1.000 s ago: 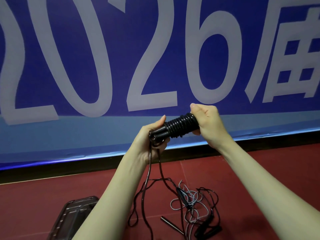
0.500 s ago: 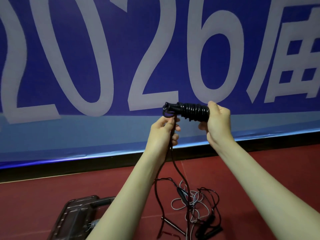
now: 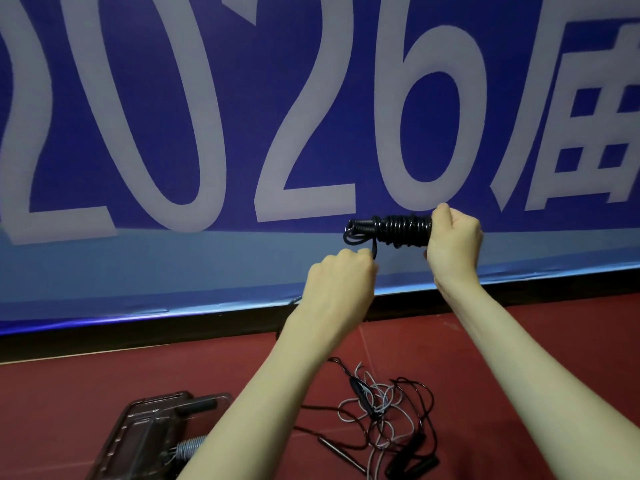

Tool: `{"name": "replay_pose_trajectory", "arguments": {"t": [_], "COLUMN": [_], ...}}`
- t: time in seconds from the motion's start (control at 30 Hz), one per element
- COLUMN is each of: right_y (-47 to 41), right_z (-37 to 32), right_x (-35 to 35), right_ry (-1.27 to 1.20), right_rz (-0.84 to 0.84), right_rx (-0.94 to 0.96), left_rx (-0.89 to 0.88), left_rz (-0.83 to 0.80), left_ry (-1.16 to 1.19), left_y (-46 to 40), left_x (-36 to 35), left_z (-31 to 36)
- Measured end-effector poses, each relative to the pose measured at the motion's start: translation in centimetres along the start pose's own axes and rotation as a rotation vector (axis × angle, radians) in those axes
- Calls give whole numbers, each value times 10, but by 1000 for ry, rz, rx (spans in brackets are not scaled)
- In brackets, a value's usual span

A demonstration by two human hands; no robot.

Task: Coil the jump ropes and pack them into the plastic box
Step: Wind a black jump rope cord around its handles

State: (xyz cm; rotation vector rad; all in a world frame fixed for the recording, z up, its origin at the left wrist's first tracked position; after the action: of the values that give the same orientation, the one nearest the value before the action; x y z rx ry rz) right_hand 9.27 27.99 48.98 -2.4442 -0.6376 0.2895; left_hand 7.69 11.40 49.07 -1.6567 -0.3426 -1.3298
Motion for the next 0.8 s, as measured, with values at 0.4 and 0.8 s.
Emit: {"name": "replay_pose_trajectory", "arguments": {"t": [0.4,0.8], "right_y": [7,5], "right_z": [-19,-22], "right_x": [-7,-10], "right_ry": [219,-106], "right_rz": [-319,-607], "right_rx": [427,160], "left_rx": [-110,21], "left_rz": [86,-67], "left_ry": [31,619], "left_y": [-2,-8], "left_x": [17,20], "left_z": [-25,-57]}}
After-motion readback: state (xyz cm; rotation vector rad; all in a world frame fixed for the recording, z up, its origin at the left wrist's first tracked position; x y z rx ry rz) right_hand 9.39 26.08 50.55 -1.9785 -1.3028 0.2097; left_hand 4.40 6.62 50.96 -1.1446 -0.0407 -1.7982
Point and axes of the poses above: each hand's wrist, its own y-axis away from the middle knuckle, its own x-axis out of the back of the hand, z = x × y, the point moved 4 cm from there along -y, towards the middle knuckle, and after that the axes turned 5 degrees about x, right-handed, at the moved point
